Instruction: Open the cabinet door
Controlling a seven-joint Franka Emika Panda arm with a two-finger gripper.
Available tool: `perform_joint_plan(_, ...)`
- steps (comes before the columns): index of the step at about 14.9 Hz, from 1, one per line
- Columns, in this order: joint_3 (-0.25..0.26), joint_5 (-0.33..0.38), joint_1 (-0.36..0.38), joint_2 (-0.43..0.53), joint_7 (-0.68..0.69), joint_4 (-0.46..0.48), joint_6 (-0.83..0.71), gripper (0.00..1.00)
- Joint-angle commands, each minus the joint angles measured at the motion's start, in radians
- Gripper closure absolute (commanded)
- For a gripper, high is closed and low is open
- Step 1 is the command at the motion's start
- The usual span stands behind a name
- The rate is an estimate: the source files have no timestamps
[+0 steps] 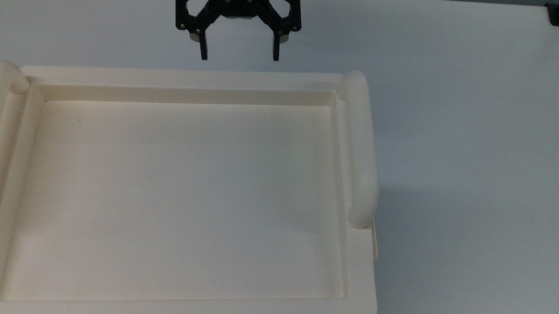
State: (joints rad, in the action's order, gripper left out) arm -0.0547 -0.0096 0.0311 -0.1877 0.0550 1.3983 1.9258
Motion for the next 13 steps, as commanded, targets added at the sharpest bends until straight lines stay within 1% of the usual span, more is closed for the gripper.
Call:
perform_joint_plan(1,0.003,0.011,0.027,-0.038,-0.066,-0.028,0.129,0.0)
perform_joint_plan(4,0.003,0.002,0.056,-0.044,-0.064,-0.025,0.205,0.04)
perform_joint_plan(7,0.003,-0.015,0.066,-0.053,-0.058,-0.024,0.245,0.15)
perform_joint_plan(8,0.003,-0.026,0.067,-0.055,-0.058,-0.024,0.248,0.16)
perform_joint_plan(10,0.003,-0.045,0.092,-0.075,-0.057,-0.021,0.3,0.25)
perform_joint_plan(11,0.003,-0.053,0.092,-0.076,-0.057,-0.021,0.312,0.28)
perform_joint_plan(12,0.003,-0.055,0.093,-0.076,-0.057,-0.019,0.314,0.29)
perform_joint_plan(13,0.003,-0.058,0.093,-0.084,-0.052,-0.021,0.314,0.33)
